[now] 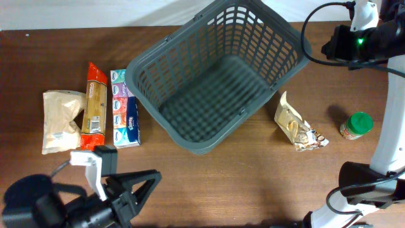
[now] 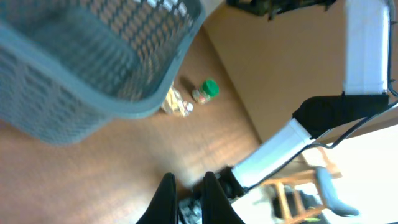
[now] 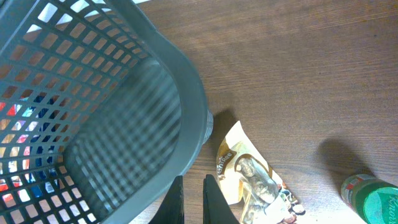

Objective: Pack container

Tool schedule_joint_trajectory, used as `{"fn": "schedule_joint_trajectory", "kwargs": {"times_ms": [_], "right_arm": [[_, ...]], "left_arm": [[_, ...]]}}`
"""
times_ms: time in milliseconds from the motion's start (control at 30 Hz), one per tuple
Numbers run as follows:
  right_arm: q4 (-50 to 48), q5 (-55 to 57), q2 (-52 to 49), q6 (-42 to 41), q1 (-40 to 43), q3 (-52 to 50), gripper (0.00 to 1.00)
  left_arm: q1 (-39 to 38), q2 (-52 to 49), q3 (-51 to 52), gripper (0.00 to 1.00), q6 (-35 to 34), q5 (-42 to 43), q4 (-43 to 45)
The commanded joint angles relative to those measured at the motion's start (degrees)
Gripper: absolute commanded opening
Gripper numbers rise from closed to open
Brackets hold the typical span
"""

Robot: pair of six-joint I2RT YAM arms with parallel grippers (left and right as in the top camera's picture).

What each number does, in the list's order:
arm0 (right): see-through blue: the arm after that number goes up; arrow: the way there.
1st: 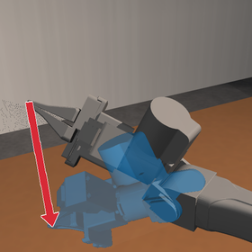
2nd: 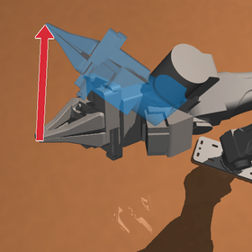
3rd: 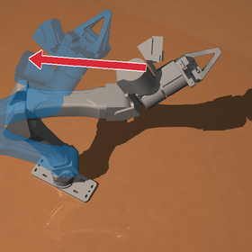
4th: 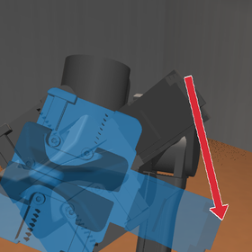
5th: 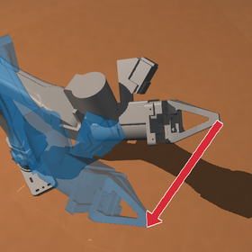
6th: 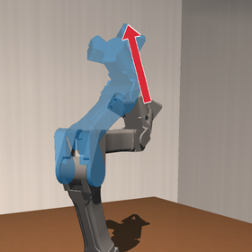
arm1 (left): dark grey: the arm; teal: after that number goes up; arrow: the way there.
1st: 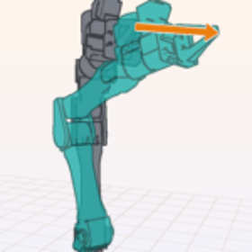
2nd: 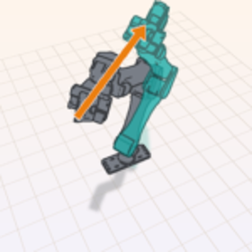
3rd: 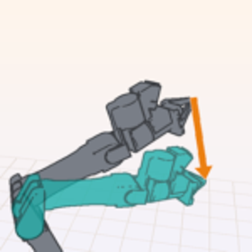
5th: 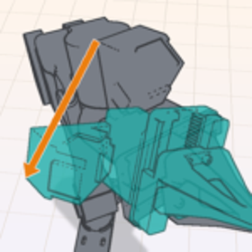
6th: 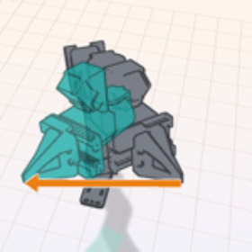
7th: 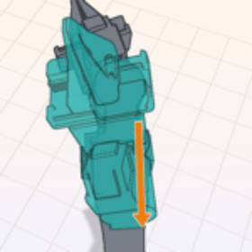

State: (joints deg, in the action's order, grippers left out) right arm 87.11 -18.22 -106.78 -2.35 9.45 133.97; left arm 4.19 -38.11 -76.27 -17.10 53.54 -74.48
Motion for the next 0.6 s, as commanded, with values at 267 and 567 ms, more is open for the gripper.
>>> {"fn": "schedule_joint_trajectory", "kwargs": {"times_ms": [267,567], "right_arm": [[0.15,0.44,1.09,0.39,0.31,0.72,0.04],[1.84,-0.81,1.09,0.42,0.26,0.72,0.04]], "left_arm": [[-0.20,-0.46,4.00,0.02,-2.21,1.99,-1.25],[-0.20,-3.23,7.08,0.02,-2.14,-8.35,-2.10]]}}
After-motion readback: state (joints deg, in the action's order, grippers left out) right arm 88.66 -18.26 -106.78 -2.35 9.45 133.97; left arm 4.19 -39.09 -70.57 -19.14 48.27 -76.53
